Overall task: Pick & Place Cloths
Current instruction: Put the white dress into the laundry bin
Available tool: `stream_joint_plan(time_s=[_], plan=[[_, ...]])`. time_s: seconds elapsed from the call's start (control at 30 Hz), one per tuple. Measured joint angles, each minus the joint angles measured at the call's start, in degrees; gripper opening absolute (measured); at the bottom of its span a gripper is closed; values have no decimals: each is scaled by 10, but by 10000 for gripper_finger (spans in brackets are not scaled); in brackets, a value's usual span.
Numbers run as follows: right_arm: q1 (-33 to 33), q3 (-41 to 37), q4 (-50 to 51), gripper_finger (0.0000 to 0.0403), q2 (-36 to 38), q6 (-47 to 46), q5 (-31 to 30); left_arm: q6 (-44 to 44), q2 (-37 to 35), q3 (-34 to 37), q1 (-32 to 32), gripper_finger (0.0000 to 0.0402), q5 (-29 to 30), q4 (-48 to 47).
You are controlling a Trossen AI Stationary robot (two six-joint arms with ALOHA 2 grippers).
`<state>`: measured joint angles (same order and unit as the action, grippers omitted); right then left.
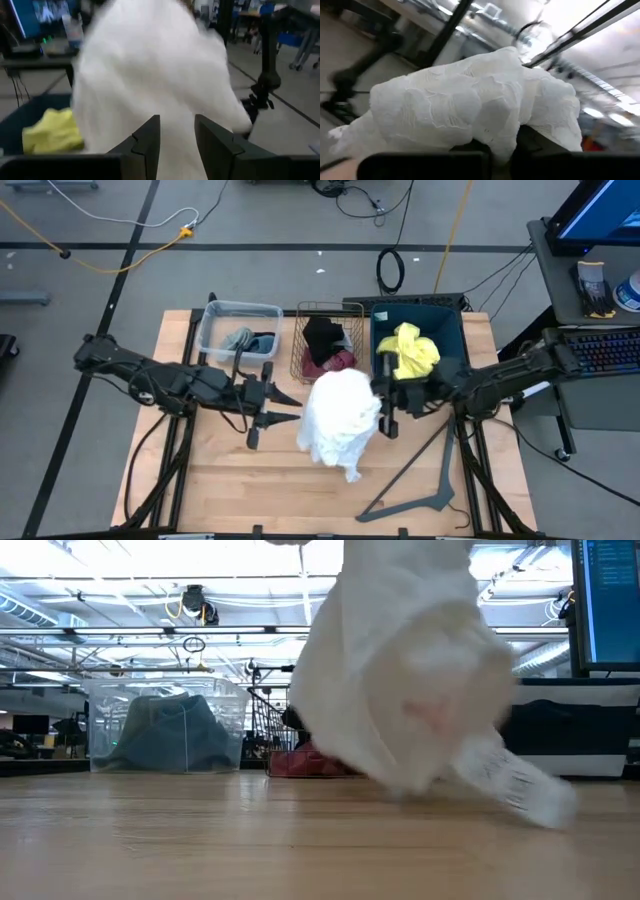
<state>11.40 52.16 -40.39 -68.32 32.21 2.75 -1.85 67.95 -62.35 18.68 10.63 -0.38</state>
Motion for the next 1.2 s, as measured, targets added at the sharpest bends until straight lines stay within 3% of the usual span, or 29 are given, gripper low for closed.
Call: stream_joint_plan(time_s=[0.27, 0.53, 0.87, 1.07, 1.2], plan=[[13, 0, 0, 17, 83, 144, -119, -70, -13, 0, 0, 124, 0, -119], [15, 23, -11, 17, 155, 291, -158, -90, -7, 0, 0, 124, 0, -164], [15, 55, -14, 17, 170, 537, -330, -72, -7, 0, 0, 124, 0, -181], [14, 55, -11, 17, 160, 613, -471, -61, -7, 0, 0, 124, 0, -193], [4, 55, -10, 17, 153, 642, -535, -60, -7, 0, 0, 124, 0, -193]])
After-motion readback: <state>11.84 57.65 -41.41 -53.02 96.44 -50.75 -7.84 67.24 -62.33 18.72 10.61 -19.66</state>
